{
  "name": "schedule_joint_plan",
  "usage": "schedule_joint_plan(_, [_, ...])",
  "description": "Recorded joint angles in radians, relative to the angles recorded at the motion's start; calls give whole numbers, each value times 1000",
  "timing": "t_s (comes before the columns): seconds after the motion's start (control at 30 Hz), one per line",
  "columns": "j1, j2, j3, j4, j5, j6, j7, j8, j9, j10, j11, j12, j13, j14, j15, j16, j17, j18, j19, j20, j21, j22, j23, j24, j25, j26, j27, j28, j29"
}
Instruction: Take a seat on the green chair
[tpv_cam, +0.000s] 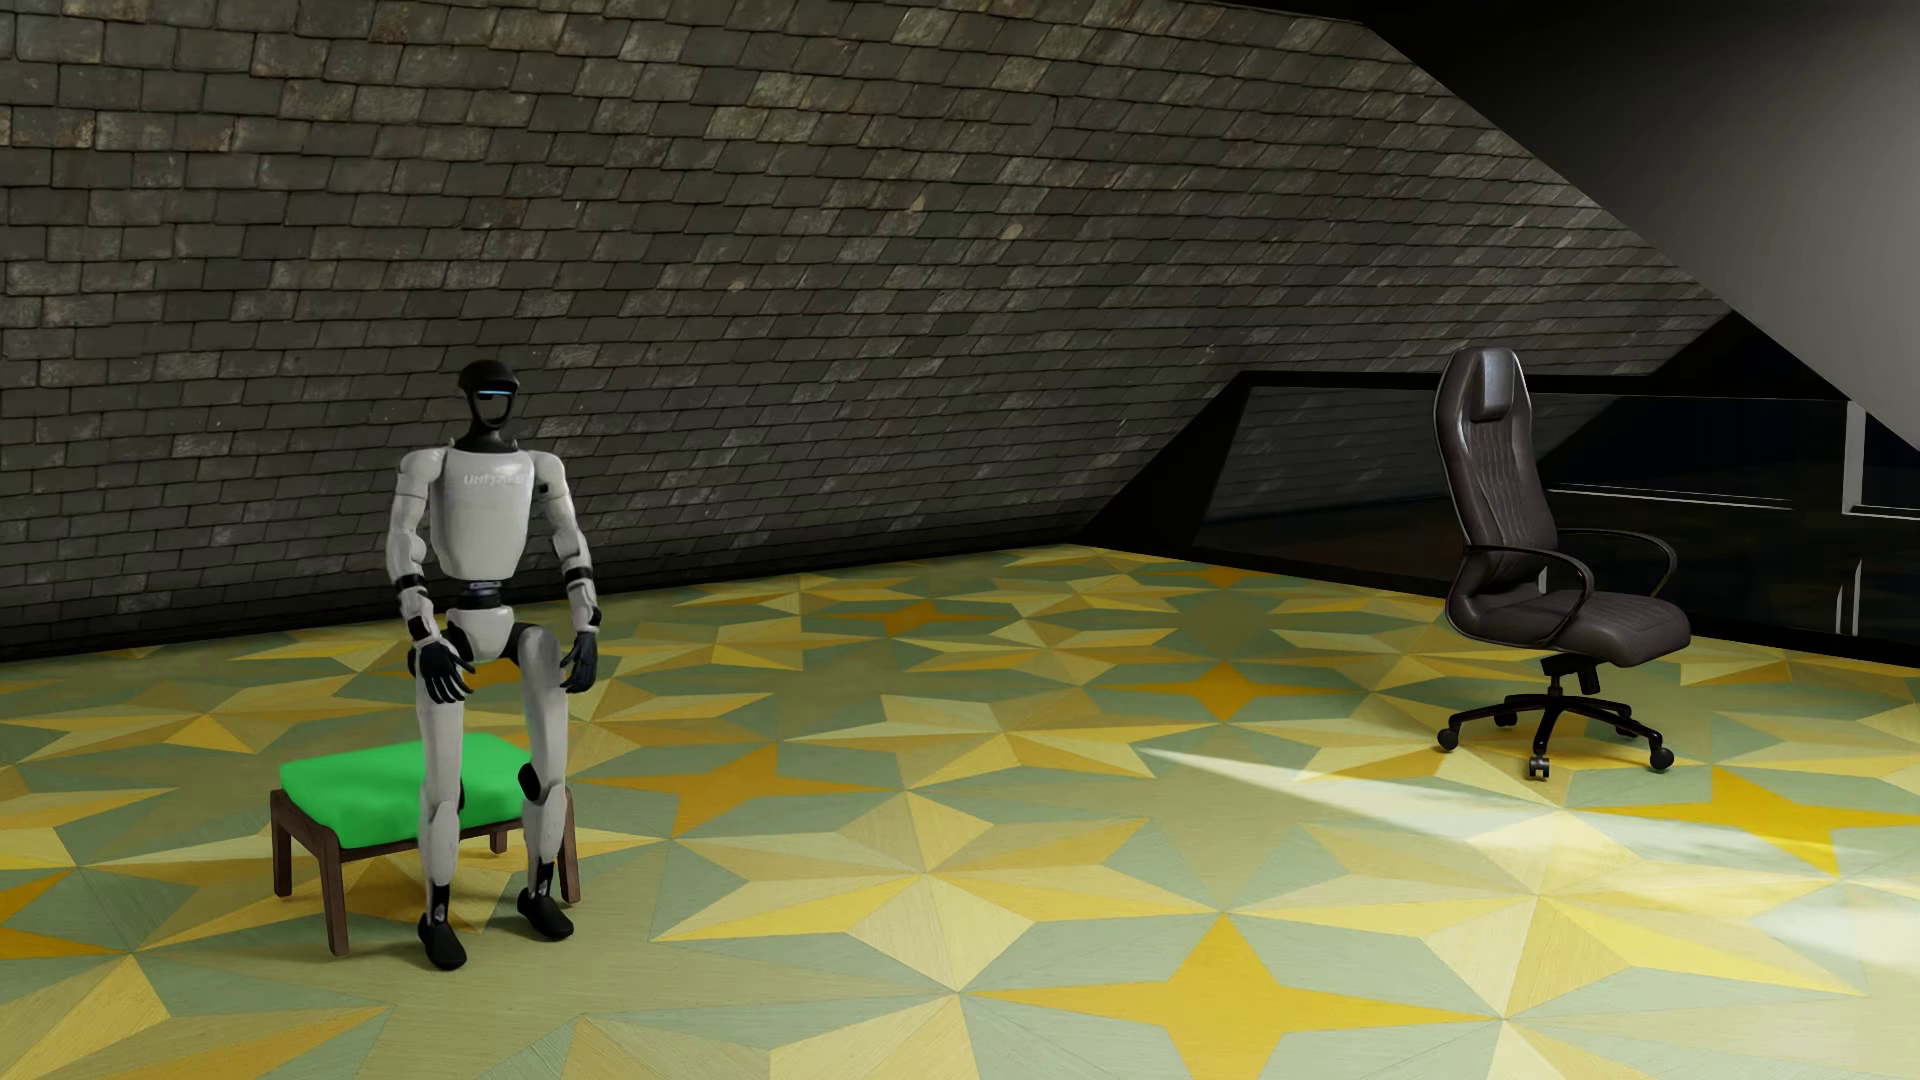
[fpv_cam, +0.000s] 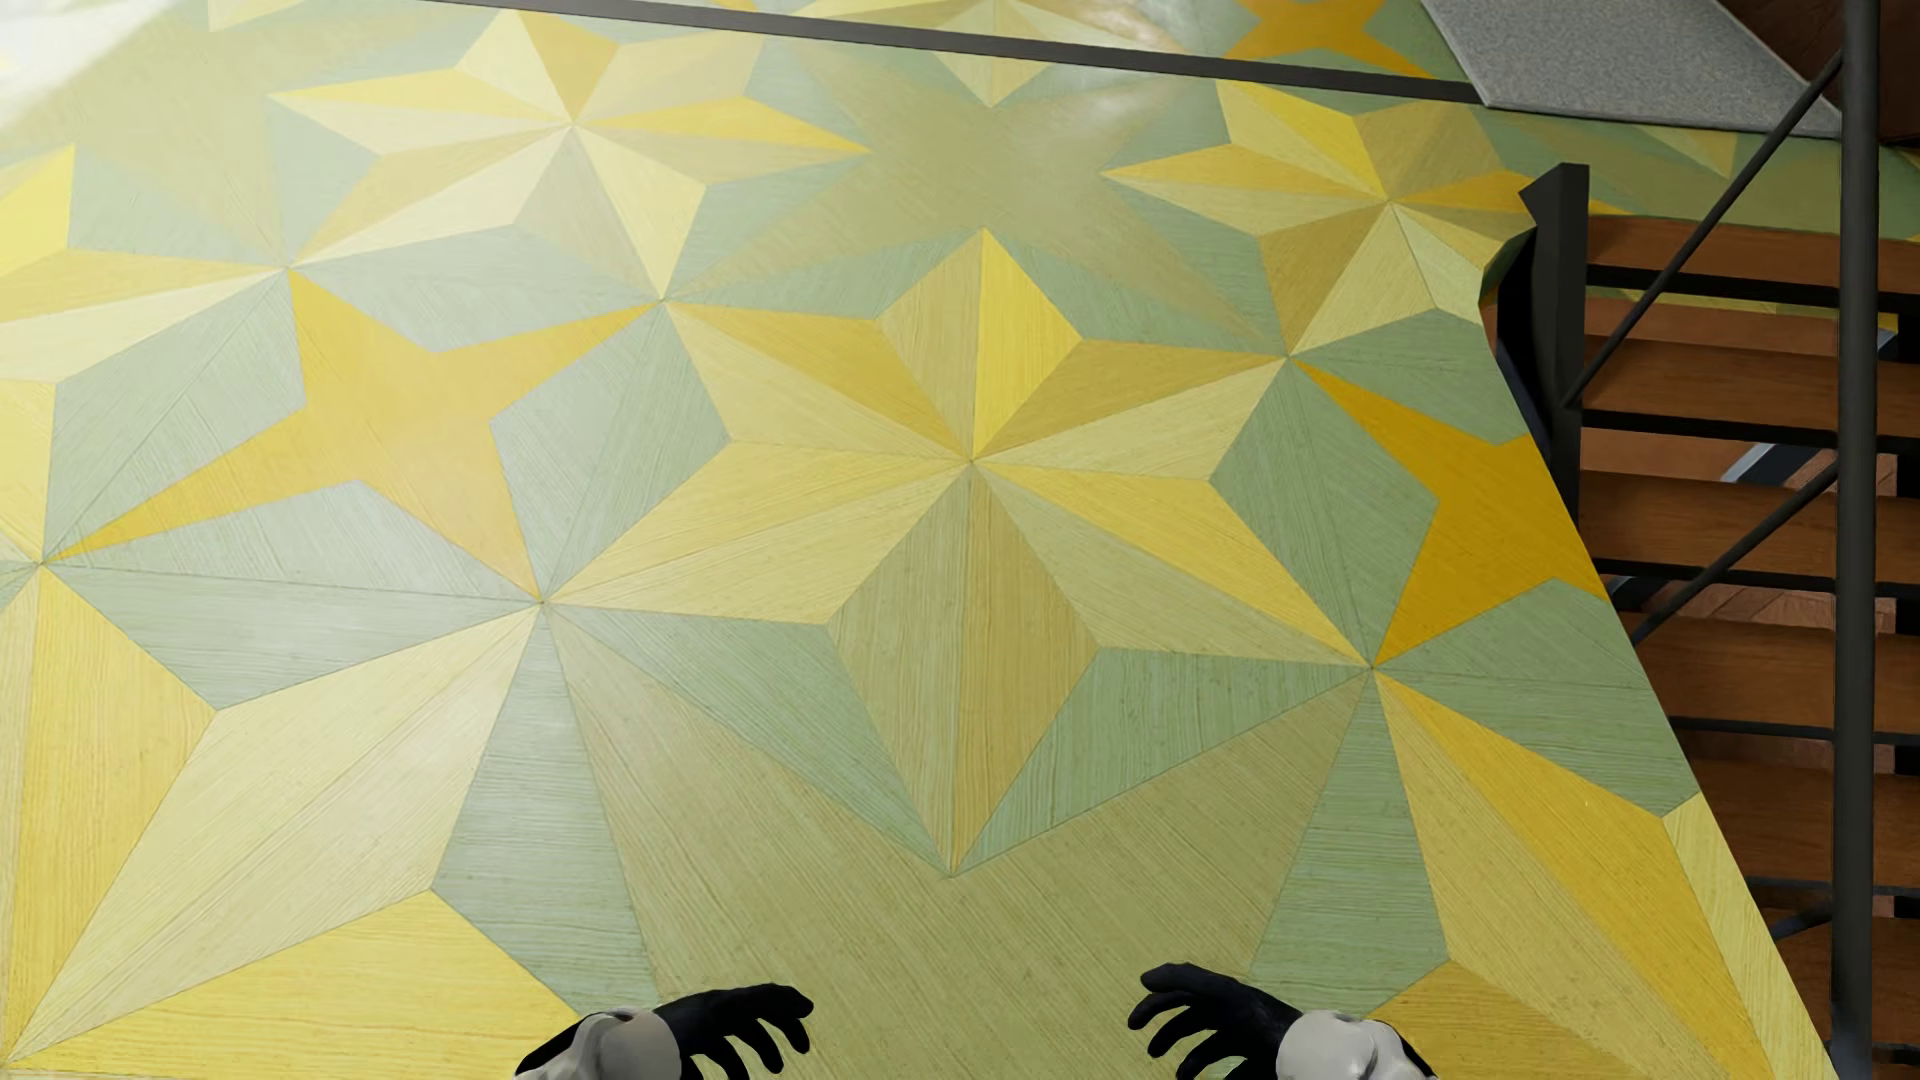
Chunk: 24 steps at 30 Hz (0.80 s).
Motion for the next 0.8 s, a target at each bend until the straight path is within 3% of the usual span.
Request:
schedule_joint_plan(0.1, [-138, -155, -2, 11, -28, 1, -17, 7, 107, 125, 149, -109, -110, -10, -20, 28, -38, -24, 24, -89, 69, -79, -70, 22, -2, -17, -12, -18, -10])
schedule_joint_plan(0.17, [-223, -240, -1, 22, -39, 4, -24, 10, 190, 201, 215, -190, -178, -40, -22, 44, -60, -31, 40, -186, 117, -124, -111, 44, 2, -25, -17, 17, -68])
schedule_joint_plan(0.2, [-269, -292, -1, 34, -33, 14, -52, 24, 242, 250, 259, -254, -214, -98, -35, 59, -68, -30, 42, -177, 140, -127, -115, 41, -7, -106, -97, -30, -62])
schedule_joint_plan(0.27, [-358, -392, -1, 58, -49, 16, -57, 29, 319, 335, 339, -344, -286, -138, -42, 69, -97, -40, 67, -269, 198, -145, -154, 67, -15, -123, -116, -8, -78])
schedule_joint_plan(0.4, [-586, -629, -12, 120, -88, 37, -73, 51, 474, 562, 580, -533, -447, -117, -97, 85, -207, -140, 118, -433, 314, -170, -329, 120, -59, -152, -177, 67, -50])
schedule_joint_plan(0.47, [-704, -756, -15, 144, -113, 41, -93, 70, 535, 695, 719, -627, -503, -153, -132, 131, -293, -175, 153, -511, 342, -249, -471, 143, -59, -194, -235, 125, -100])
schedule_joint_plan(0.53, [-819, -885, -19, 159, -128, 39, -125, 91, 596, 827, 855, -727, -576, -196, -165, 204, -378, -190, 177, -583, 376, -353, -604, 124, -29, -210, -272, 248, -176])
schedule_joint_plan(0.7, [-1115, -1187, -20, 179, -152, 41, -208, 148, 696, 1178, 1186, -956, -699, -296, -238, 462, -608, -209, 241, -753, 424, -737, -941, 6, 117, -236, -332, 545, -408])
schedule_joint_plan(0.8, [-1249, -1327, -19, 183, -178, 48, -249, 183, 738, 1373, 1380, -1041, -725, -350, -275, 586, -729, -222, 269, -797, 405, -906, -1104, -42, 180, -253, -366, 673, -506])
